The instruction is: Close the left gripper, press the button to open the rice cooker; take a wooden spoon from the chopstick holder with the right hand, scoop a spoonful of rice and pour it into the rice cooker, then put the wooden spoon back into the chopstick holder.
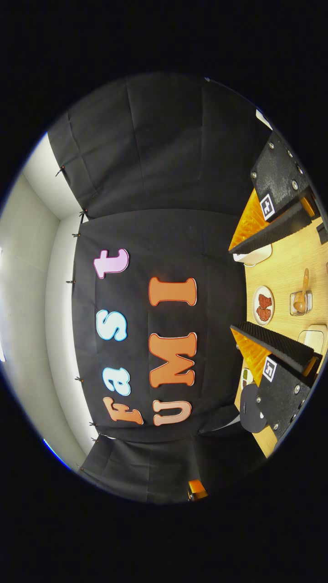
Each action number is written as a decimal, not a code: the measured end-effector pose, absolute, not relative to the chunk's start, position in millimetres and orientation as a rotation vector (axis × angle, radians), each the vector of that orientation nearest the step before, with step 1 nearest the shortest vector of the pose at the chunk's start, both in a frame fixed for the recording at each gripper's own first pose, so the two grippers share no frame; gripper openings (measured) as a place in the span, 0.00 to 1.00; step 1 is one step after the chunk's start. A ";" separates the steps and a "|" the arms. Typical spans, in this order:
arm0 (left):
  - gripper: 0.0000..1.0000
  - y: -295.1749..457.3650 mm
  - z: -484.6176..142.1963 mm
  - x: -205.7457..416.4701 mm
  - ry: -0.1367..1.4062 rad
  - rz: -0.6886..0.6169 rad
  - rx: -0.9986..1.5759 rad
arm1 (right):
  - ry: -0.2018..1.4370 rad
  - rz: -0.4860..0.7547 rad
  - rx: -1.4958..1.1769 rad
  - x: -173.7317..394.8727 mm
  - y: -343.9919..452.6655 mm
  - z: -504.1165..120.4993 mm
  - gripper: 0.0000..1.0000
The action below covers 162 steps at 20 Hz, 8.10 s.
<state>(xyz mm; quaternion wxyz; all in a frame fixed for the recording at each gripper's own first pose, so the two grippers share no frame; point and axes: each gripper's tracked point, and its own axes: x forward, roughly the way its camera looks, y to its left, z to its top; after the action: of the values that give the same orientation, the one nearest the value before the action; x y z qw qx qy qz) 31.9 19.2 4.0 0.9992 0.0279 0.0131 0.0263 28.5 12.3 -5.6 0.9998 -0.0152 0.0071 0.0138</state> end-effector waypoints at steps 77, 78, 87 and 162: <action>0.04 -18.8 -57.2 111.4 0.196 -0.131 -0.032 | 0.133 -0.121 0.036 23.3 -39.4 -117.5 0.93; 0.04 -2.5 -49.3 108.4 0.181 -0.103 -0.022 | 0.131 -0.124 0.042 24.8 -37.2 -125.7 0.93; 0.25 81.1 -4.8 66.4 0.080 0.043 0.027 | 0.095 -0.168 0.066 43.1 -18.9 -204.2 0.93; 0.97 229.1 -10.2 42.6 0.074 0.178 0.105 | 0.629 0.078 0.077 -24.7 189.0 -311.5 0.09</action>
<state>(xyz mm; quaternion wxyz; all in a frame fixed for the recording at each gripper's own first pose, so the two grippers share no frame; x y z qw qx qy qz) 42.6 229.1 -10.2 0.9940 0.0525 0.0372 0.0886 -24.7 189.0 -311.5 0.9495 0.0377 0.3093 0.0381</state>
